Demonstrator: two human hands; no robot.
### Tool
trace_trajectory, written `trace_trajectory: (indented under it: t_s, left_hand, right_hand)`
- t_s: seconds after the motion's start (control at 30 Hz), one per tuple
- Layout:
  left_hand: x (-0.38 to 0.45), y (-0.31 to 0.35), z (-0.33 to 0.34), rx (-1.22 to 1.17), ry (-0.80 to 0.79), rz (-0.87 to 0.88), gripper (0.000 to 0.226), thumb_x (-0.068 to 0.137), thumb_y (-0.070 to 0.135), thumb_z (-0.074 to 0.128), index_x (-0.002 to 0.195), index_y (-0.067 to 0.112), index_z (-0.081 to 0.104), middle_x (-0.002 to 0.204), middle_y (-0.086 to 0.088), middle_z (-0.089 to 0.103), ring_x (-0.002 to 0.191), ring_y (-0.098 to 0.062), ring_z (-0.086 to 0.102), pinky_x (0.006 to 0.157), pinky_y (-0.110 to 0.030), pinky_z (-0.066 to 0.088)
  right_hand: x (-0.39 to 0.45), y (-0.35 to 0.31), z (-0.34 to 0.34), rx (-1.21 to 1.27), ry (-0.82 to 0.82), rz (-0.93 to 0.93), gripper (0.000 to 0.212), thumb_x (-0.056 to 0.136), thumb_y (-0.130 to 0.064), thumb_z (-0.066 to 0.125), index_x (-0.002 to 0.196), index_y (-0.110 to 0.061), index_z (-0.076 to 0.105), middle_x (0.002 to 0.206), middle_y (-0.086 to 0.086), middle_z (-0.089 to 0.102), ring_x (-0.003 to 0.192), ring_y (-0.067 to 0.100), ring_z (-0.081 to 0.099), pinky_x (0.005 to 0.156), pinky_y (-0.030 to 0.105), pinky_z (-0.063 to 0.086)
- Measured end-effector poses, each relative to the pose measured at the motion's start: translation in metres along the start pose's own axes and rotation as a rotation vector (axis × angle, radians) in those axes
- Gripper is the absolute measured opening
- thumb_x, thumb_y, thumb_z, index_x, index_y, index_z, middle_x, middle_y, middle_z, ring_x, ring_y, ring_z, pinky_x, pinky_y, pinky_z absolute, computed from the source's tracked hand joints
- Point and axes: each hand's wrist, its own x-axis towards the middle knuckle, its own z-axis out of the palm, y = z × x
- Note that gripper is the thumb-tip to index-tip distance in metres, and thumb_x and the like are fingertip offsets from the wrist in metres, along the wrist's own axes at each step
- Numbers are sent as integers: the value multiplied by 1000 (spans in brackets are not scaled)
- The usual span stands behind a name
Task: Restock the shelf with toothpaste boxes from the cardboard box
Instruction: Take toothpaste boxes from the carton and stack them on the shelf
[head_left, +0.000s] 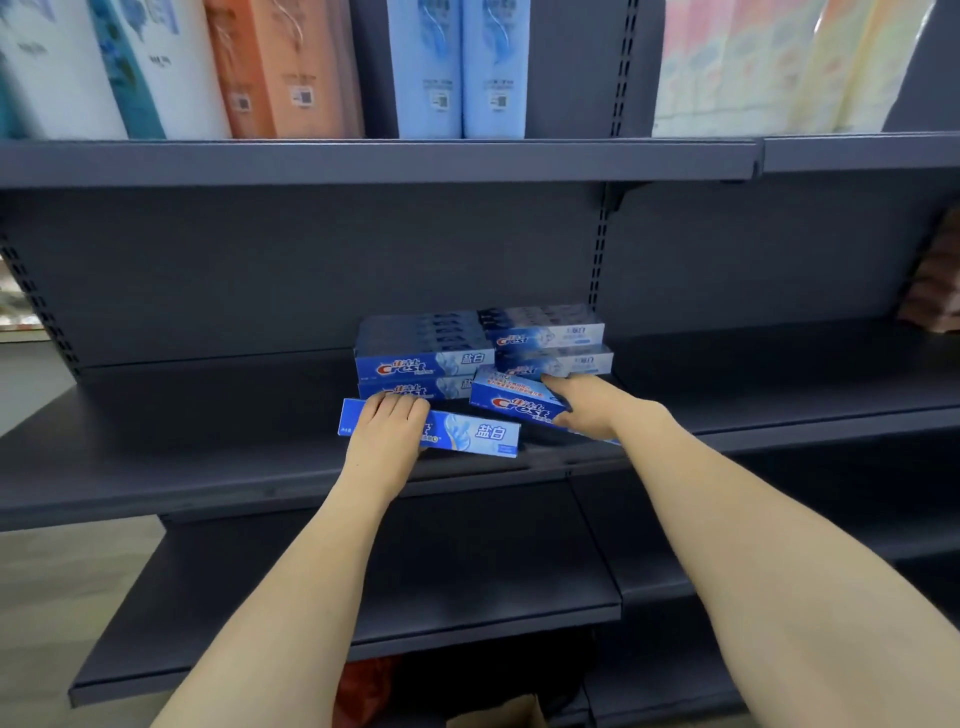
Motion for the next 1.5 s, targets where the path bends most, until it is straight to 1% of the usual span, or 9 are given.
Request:
trace_trajectory:
  t_s: [0.33, 0.5, 0.67, 0.77, 0.9, 1.03, 1.17, 1.37, 1.5]
  left_hand:
    - [22, -23, 36, -68, -63, -4, 66, 23, 37, 96, 76, 10, 67, 69, -3, 68, 63, -24, 68, 62, -33, 55]
    - [26, -28, 45, -150, -139, -45, 61, 47, 37, 92, 94, 6, 69, 87, -11, 70, 81, -32, 69, 74, -41, 53]
    - [24, -27, 50, -245, -207, -89, 60, 85, 47, 62, 131, 13, 49, 132, -7, 53, 125, -27, 46, 105, -38, 28]
    - [19, -26, 46, -257, -256, -118, 81, 78, 74, 26, 134, 18, 43, 135, -1, 49, 126, -22, 42, 107, -36, 24]
    - [15, -23, 44, -252, -272, -132, 94, 70, 71, -1, 139, 20, 38, 139, 2, 44, 129, -18, 36, 109, -33, 18]
    - [14, -21, 43, -265, -216, -109, 84, 76, 68, 13, 130, 16, 49, 128, -2, 53, 121, -24, 46, 106, -38, 27]
    - [14, -12, 44, -272, -163, -105, 51, 84, 44, 61, 120, 8, 58, 118, -11, 58, 111, -33, 53, 96, -44, 39]
    - [20, -5, 43, -293, -160, -112, 52, 91, 37, 57, 134, 10, 47, 135, -6, 49, 126, -25, 43, 107, -34, 30]
    - [14, -15, 44, -191, -120, -37, 51, 79, 34, 73, 121, 6, 62, 119, -8, 64, 109, -28, 61, 93, -39, 48]
  right_hand:
    - [58, -7, -9, -105, -127, -22, 60, 97, -21, 49, 151, -19, 22, 143, 10, 40, 126, 27, 42, 96, 29, 36]
    - [74, -5, -5, -102, -133, -42, 53, 96, -20, 50, 146, -17, 30, 141, 11, 44, 124, 28, 45, 99, 32, 39]
    - [83, -2, 0, -60, -162, -32, 55, 96, -22, 51, 146, -20, 30, 144, 8, 42, 125, 26, 45, 98, 29, 37]
    - [85, -2, 7, -14, -180, -9, 58, 94, -21, 55, 146, -17, 29, 144, 9, 40, 124, 26, 45, 93, 28, 38]
    - [86, 0, 5, -7, -199, -9, 50, 95, -23, 54, 141, -16, 36, 139, 9, 45, 115, 24, 49, 88, 28, 39]
    - [82, 4, -6, -31, -207, -21, 46, 100, -36, 41, 143, -19, 36, 145, 4, 42, 128, 23, 43, 105, 29, 35]
    - [78, 8, -7, -74, -190, -8, 45, 100, -37, 38, 141, -18, 39, 145, 5, 42, 123, 23, 45, 102, 30, 37]
    - [75, 12, 5, -90, -118, 3, 43, 97, -27, 49, 138, -17, 44, 141, 6, 45, 123, 25, 46, 95, 28, 39]
    - [80, 11, 8, -81, -111, -9, 41, 97, -29, 51, 135, -18, 48, 139, 6, 48, 122, 24, 47, 95, 28, 39]
